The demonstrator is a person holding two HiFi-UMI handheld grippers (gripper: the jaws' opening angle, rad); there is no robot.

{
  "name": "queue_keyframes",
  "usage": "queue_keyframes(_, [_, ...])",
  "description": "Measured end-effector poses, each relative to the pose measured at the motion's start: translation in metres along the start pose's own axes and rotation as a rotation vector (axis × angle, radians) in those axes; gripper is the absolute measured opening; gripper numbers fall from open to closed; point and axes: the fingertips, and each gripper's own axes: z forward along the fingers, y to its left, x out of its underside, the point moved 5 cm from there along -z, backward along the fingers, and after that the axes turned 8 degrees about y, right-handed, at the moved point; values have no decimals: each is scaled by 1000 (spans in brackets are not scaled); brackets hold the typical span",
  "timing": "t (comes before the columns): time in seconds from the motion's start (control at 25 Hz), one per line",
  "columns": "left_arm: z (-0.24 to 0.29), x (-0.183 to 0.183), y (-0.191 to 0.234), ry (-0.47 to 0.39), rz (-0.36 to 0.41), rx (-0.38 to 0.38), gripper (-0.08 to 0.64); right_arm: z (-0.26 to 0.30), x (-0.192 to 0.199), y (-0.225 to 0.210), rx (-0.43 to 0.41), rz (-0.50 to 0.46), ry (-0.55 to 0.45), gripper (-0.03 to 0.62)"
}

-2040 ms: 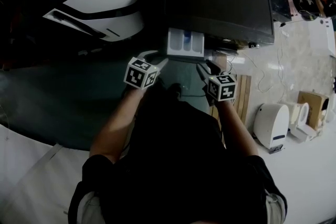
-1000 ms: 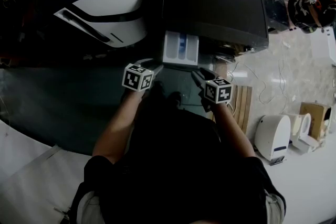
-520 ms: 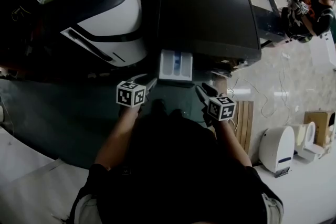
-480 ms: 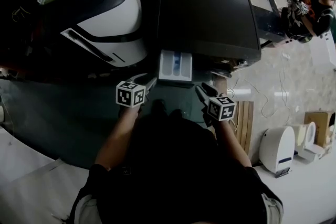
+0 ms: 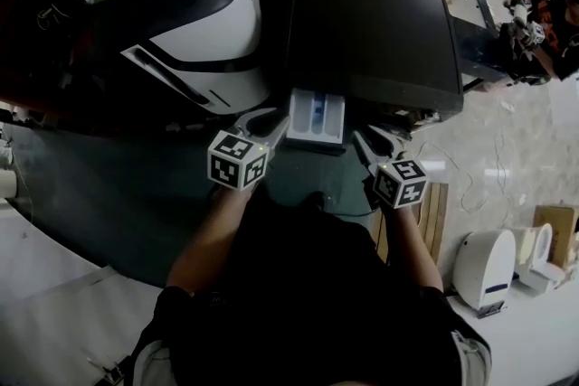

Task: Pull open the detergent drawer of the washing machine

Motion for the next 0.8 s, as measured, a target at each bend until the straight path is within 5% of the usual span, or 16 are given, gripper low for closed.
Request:
queue_keyframes(0.44, [-56, -75, 53, -134, 164, 1, 57, 15, -88, 46, 44, -37, -164, 40])
queue_keyframes(0.8, [-88, -128, 80, -232, 264, 14, 40, 29, -164, 119, 9, -235, -248, 3])
